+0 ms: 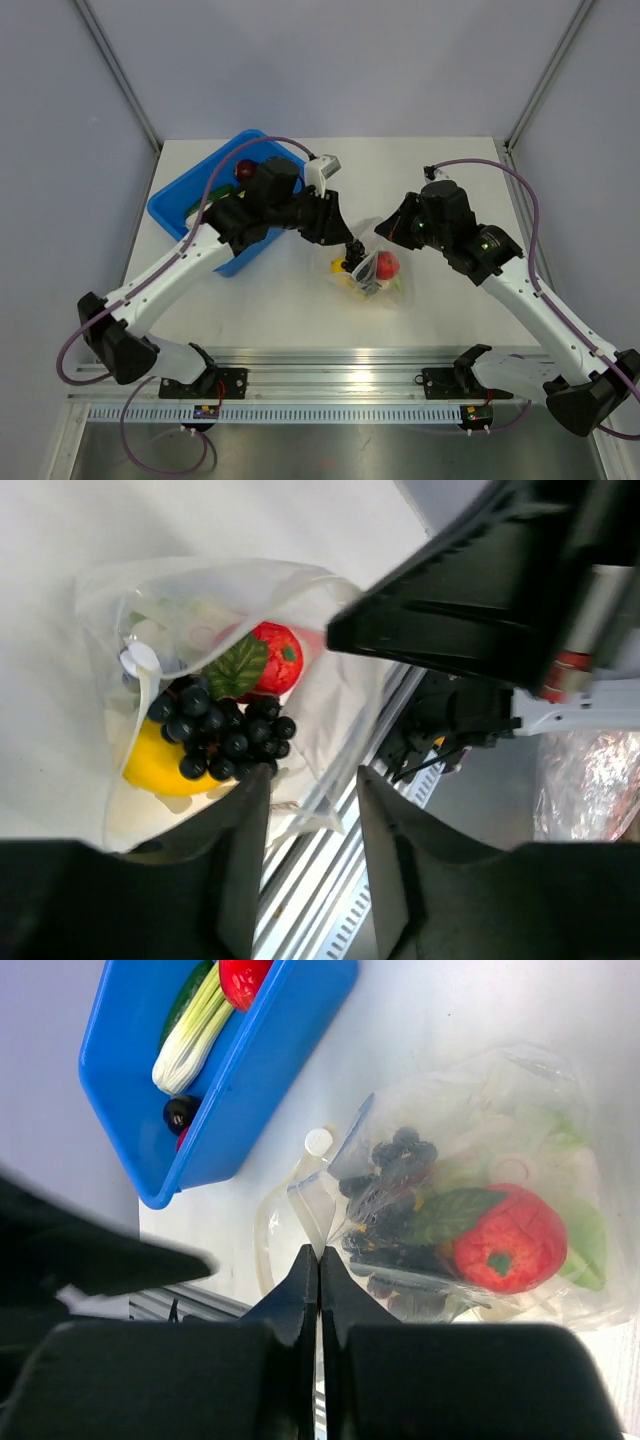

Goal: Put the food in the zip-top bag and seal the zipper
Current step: Place the fake fruit in the zipper food storage bag, then adjust the zipper food storage bag at the center of the board.

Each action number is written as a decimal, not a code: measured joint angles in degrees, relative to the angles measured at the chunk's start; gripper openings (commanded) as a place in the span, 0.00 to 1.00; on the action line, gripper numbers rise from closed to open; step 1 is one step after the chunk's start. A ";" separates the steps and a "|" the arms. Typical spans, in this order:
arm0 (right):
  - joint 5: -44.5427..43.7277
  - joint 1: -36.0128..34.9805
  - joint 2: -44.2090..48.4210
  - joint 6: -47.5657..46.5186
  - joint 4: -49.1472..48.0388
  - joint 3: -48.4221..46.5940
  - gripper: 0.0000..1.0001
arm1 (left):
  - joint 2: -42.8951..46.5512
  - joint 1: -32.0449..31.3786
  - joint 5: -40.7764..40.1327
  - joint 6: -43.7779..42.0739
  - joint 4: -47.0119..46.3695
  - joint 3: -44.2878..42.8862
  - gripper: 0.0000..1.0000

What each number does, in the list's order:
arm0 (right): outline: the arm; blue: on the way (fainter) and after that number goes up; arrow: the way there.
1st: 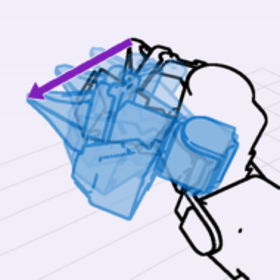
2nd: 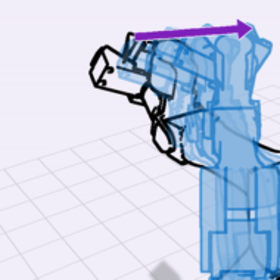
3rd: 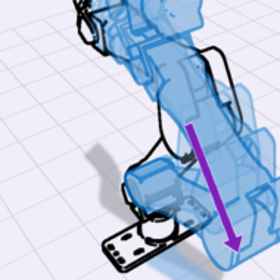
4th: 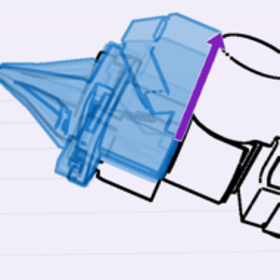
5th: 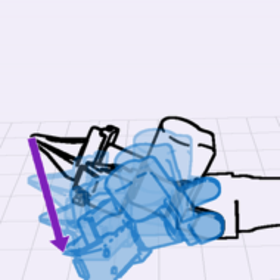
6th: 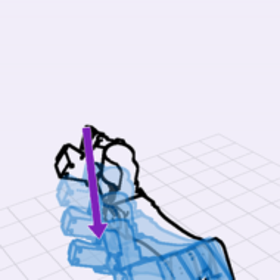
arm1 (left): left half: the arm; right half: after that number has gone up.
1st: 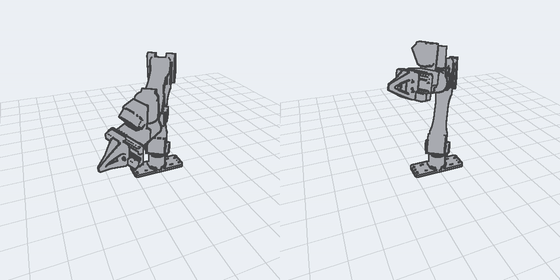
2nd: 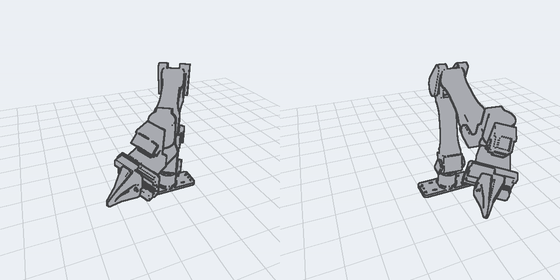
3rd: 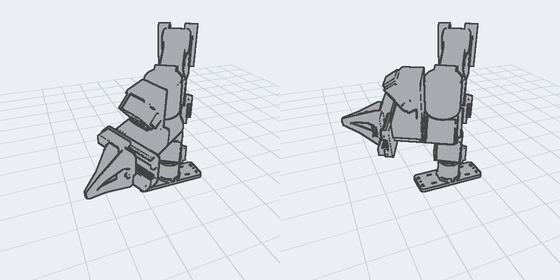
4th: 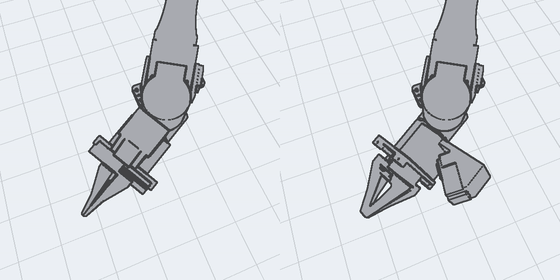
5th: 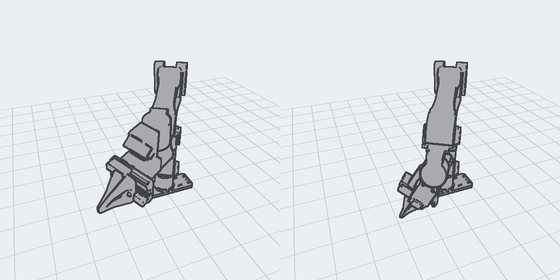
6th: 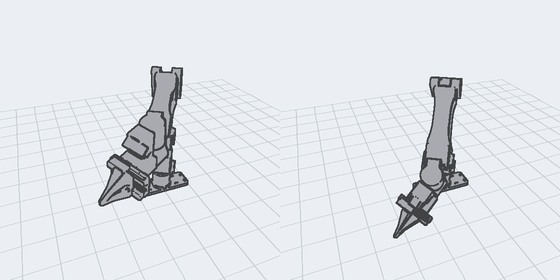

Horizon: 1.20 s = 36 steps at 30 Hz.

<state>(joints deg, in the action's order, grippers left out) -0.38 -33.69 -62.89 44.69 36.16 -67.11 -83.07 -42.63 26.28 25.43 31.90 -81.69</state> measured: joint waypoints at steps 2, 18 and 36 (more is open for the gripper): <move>0.00 0.00 0.02 -0.02 0.07 0.00 0.00 | 4.33 0.00 -1.29 -1.75 1.20 0.13 0.36; 0.02 0.00 0.33 -0.04 -1.03 1.18 0.00 | 1.03 2.75 -17.90 2.99 2.54 15.78 0.49; 0.72 2.62 -11.72 -13.68 6.49 -23.28 0.00 | 0.72 1.42 -14.51 5.66 6.23 -9.86 0.00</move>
<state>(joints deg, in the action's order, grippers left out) 0.34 -31.07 -74.61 31.00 42.65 -90.39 -82.35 -41.21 11.77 31.09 38.13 -91.55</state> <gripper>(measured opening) 0.011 0.005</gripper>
